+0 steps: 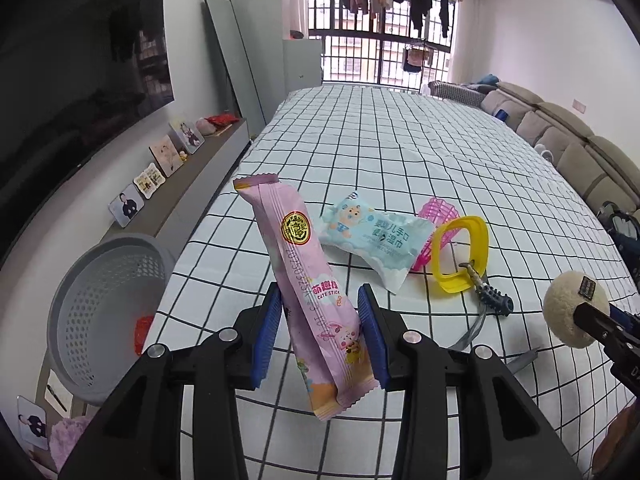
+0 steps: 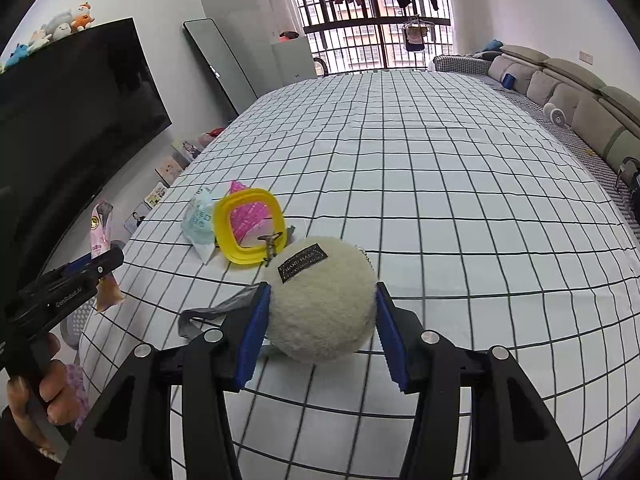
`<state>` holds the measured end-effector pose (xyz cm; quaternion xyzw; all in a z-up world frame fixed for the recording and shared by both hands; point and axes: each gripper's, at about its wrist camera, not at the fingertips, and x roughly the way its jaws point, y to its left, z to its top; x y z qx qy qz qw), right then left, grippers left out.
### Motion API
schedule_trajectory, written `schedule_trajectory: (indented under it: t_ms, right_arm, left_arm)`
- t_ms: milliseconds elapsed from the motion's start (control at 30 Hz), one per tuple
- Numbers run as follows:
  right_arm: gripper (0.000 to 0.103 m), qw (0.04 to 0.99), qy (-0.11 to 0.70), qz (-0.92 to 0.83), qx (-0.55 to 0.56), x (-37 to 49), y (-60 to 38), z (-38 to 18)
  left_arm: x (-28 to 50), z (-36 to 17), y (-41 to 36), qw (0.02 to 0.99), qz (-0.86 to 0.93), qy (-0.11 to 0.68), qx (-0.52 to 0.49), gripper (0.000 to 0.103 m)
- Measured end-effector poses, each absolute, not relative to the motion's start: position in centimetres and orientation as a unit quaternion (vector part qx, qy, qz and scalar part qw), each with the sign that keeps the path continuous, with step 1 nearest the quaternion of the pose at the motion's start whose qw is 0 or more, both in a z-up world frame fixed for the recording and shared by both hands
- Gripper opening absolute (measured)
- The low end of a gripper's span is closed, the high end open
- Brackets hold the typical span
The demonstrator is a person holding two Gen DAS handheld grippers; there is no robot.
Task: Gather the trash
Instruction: 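Grasp the pink snack wrapper with the left gripper while the right gripper holds the ball, then carry wrapper and ball over the grey basket and open both grippers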
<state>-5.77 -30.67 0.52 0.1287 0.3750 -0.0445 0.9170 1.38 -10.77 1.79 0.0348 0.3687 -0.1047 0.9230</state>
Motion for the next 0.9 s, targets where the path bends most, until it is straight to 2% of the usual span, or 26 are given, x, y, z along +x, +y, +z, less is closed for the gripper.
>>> schedule_trajectory:
  t_ms: [900]
  right_arm:
    - [0.05,0.902,0.39,0.184,0.012,6.4,-6.2,3.3]
  left_arm:
    - [2.2,2.9,9.3,0.937,0.044,0.347,-0.019,0.039]
